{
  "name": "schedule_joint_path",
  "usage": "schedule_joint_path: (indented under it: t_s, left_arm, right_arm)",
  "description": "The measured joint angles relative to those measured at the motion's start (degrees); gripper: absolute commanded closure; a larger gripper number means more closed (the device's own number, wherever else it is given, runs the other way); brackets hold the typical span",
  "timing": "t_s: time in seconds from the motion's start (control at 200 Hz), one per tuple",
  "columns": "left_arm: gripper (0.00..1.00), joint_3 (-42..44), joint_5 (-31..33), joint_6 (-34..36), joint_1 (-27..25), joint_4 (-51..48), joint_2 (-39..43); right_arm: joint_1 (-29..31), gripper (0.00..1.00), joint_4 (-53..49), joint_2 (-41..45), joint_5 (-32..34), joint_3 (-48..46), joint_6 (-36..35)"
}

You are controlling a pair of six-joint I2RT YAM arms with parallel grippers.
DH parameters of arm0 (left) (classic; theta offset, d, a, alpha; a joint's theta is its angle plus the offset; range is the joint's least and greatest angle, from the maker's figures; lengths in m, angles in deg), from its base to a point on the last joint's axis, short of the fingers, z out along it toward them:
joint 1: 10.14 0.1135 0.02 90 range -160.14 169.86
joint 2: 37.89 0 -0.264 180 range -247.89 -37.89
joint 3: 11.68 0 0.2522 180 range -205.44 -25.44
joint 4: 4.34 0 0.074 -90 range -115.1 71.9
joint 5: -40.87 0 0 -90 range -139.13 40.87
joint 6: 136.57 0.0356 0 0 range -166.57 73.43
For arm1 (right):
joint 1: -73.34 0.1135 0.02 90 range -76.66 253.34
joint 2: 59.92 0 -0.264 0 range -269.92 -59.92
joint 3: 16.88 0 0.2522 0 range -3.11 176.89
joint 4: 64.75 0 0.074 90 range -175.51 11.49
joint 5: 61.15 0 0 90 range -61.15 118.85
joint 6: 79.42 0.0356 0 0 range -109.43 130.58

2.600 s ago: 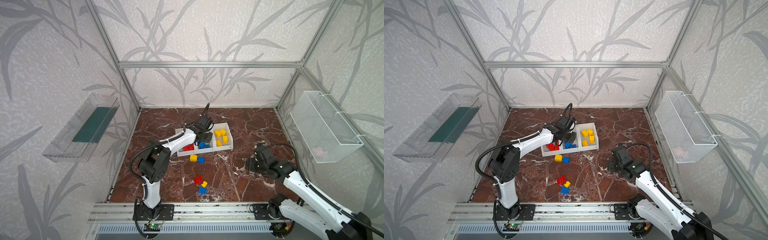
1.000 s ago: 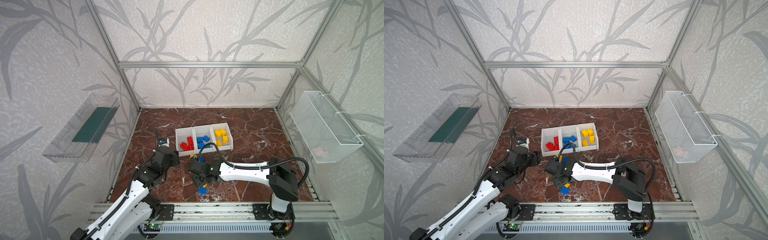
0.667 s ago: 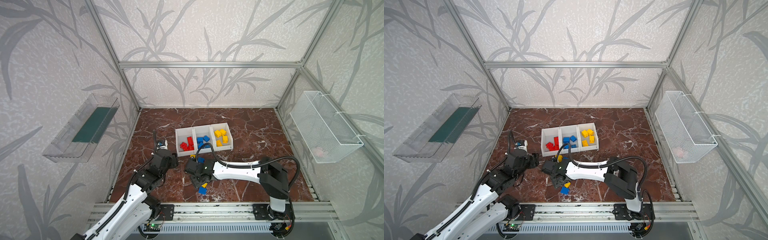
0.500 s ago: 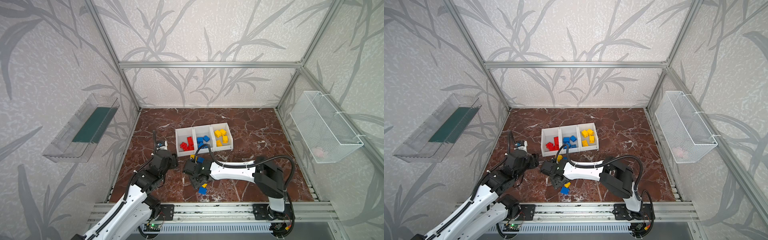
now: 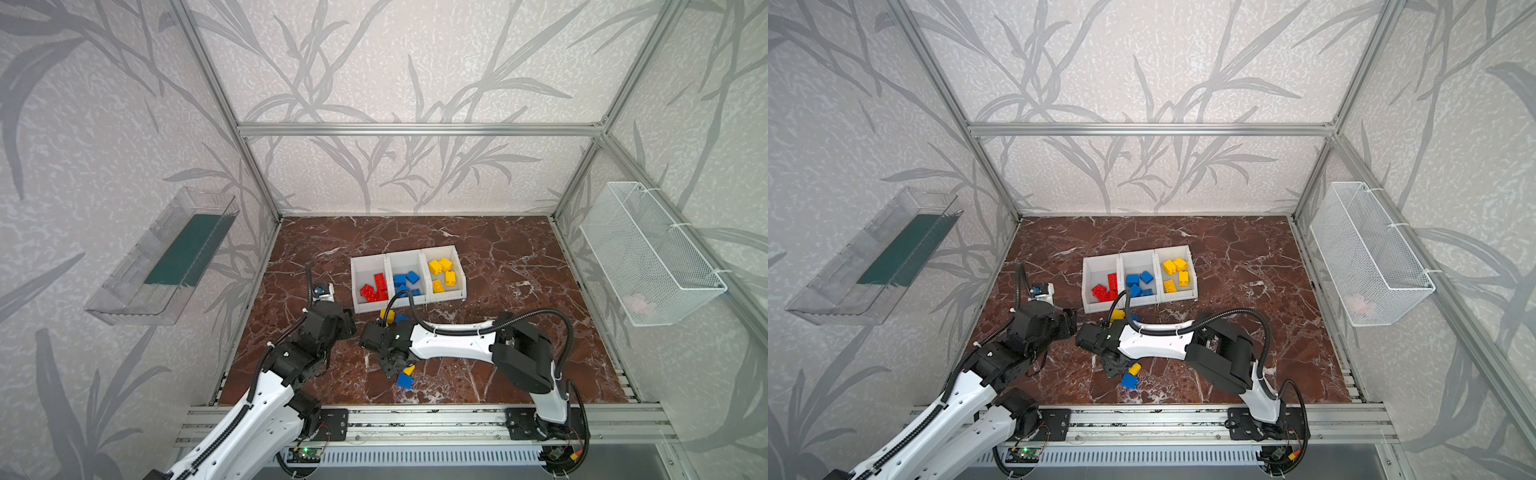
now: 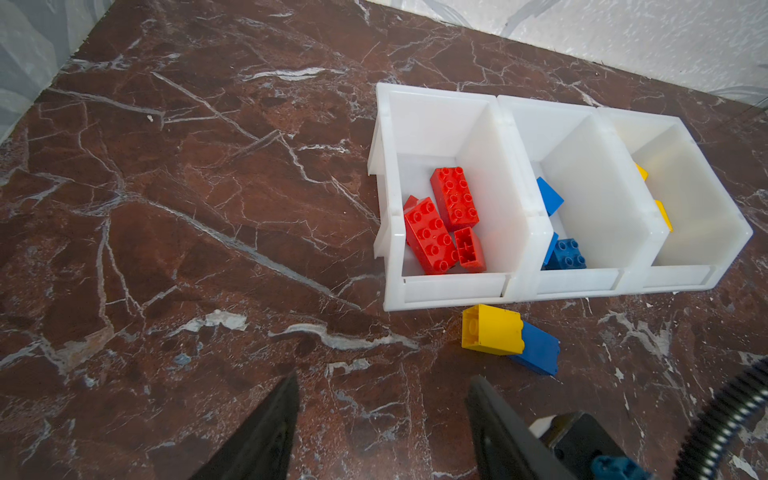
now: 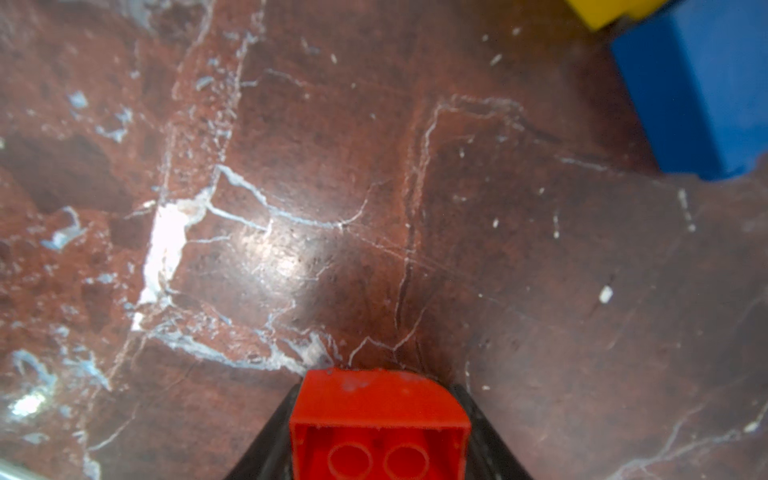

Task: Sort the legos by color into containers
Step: 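Carry the red brick into the compartment holding red bricks and release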

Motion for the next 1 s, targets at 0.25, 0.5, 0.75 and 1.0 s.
schedule_joint_path:
  t_s: [0.25,0.5,0.75,1.0]
  left_arm:
    - [0.33,1.3,1.1,-0.8,0.2,0.1,2.3]
    - [0.33,1.4,1.3,-1.4,0.2,0.0,3.9]
    - [0.33,1.5,1.0,-2.6,0.2,0.0,4.4]
    - [0.33,2.1,0.3,-3.2,0.2,-0.1,4.7]
  right_arm:
    - [-0.3,0.61,-0.5,0.0,0.8,0.1,-1.4]
    - [-6.1,0.61,-3.5,0.8,0.9,7.0,-8.8]
    - [-15.0,0.60,-3.8,-0.6,1.0,22.7,-15.7]
    - [-19.5,0.59,-5.0,-12.3,0.1,42.0,-19.7]
